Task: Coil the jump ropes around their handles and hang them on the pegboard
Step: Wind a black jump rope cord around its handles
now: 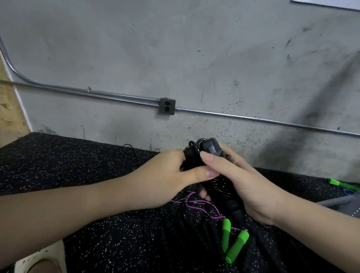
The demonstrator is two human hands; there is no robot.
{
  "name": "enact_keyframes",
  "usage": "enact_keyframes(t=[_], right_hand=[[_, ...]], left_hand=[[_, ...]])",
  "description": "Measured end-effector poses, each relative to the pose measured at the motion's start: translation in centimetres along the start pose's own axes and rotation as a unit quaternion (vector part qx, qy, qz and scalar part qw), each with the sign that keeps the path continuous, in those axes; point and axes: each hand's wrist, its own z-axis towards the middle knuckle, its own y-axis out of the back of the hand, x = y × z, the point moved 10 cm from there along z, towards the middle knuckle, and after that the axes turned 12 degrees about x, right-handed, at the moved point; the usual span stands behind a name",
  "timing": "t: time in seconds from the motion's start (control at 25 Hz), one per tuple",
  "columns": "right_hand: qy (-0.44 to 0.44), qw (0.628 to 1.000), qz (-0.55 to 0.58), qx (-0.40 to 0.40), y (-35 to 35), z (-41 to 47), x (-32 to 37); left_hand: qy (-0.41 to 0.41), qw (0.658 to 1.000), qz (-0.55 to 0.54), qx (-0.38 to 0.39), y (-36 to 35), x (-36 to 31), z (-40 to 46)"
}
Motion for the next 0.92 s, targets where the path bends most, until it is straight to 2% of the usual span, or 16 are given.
enact_keyframes(t=[0.2, 0.32, 0.44, 0.56, 0.72, 0.92], right_hand=[[0.009, 1.0, -0.022, 0.012, -0.1, -0.2, 0.4], [0.029, 0.999, -0.029, 0.026, -0.3, -0.3, 0.7], [0.045, 0.999, -0.022, 0.017, -0.1, -0.4, 1.6], [0.014, 0.999, 0.021, -0.044, 1.9, -0.6, 1.2], [-0.054, 0.994, 0.067, -0.06, 2.9, -1.1, -0.4], [-0.1, 0.991, 0.082, 0.025, 1.6, -1.2, -1.7]], left_hand=[[-0.008, 0.999, -0.009, 0.035, -0.5, -0.1, 0.0], [0.003, 0.999, 0.022, 0.034, -0.6, 0.3, -0.2], [0.052, 0.996, 0.075, -0.022, 0.2, 0.7, -0.7], [0.088, 0.988, 0.078, -0.099, 2.0, 1.6, -1.7], [0.003, 0.987, 0.02, -0.162, 3.2, 0.4, -2.7], [-0.087, 0.974, 0.181, -0.104, 1.9, -2.1, -3.2]])
